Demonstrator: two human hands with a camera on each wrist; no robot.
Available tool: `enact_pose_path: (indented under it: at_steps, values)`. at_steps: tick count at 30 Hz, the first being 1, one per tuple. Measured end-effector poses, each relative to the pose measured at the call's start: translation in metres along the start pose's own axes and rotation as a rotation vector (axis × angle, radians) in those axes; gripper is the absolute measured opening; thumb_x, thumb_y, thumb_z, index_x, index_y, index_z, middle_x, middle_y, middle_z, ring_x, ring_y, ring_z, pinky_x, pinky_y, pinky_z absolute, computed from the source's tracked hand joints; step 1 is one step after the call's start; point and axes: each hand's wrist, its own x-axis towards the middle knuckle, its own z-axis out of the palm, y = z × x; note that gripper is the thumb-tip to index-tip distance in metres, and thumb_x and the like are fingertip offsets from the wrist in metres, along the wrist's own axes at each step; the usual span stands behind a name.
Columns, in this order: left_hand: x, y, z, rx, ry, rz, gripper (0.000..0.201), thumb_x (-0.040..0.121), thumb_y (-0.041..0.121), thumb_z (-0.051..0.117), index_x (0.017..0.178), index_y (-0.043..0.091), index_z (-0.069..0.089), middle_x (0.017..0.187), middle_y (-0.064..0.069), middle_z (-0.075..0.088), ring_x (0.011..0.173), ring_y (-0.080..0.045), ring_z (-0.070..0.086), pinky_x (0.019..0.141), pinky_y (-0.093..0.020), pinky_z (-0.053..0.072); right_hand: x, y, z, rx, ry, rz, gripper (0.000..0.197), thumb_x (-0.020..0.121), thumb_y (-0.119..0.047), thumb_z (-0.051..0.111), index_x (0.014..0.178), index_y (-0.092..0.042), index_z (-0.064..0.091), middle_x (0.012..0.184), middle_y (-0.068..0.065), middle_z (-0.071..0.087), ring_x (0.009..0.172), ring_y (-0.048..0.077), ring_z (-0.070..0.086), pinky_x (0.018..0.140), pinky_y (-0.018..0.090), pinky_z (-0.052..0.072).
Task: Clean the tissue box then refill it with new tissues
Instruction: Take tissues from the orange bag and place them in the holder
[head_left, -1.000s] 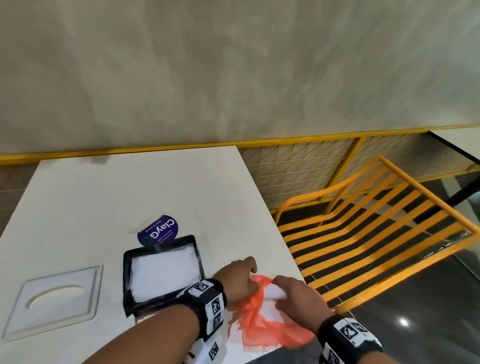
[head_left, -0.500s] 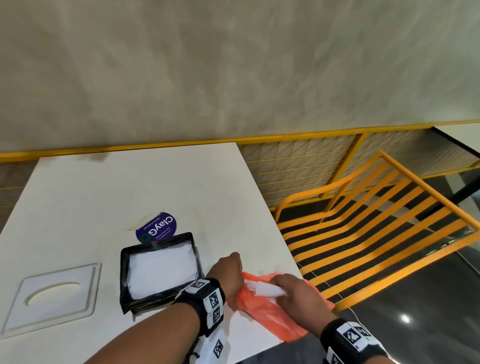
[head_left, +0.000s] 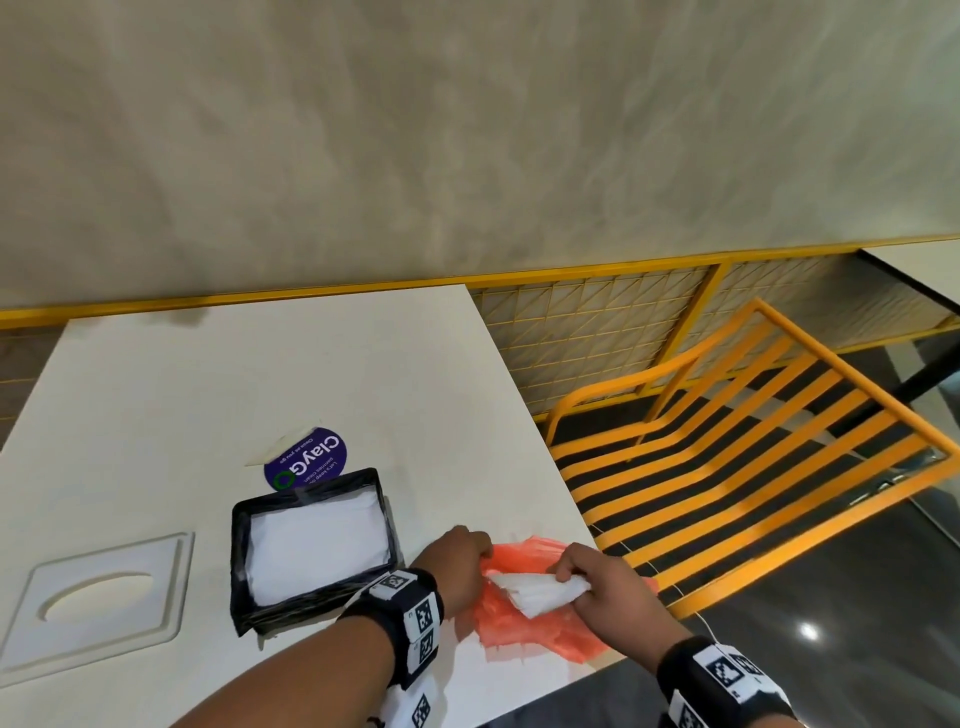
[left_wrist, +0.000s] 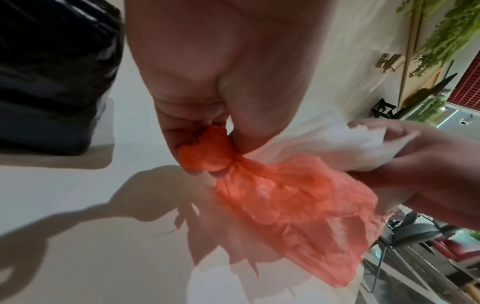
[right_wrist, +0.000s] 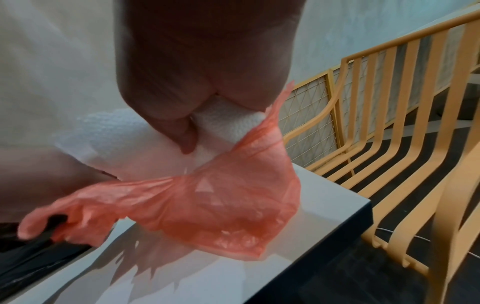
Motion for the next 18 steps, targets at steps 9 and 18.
enact_pose_path:
  at_steps: [9,18]
  values:
    - [-0.005,-0.002,0.007,0.031,-0.027,0.002,0.040,0.087,-0.002,0.043,0.116,0.018,0.061,0.100,-0.007,0.055,0.081,-0.030,0.066,0.051,-0.024,0.044,-0.006,-0.015,-0.047,0.800,0.252,0.160,0.033,0.077,-0.019,0.069,0.107,-0.031,0.066,0.110,0.007,0.070,0.097,0.030,0.069,0.082,0.055,0.058]
    - [-0.016,0.013,-0.060,-0.679,0.329,0.080,0.030,0.100,0.017,0.046,0.129,0.027,0.044,0.136,-0.001,0.049,0.097,-0.006,0.060,0.075,-0.013,0.049,0.013,-0.058,-0.071,0.471,0.149,0.029,0.034,0.088,-0.014,0.067,0.110,-0.040,0.062,0.108,-0.009,0.067,0.094,0.012,0.066,0.081,0.038,0.058]
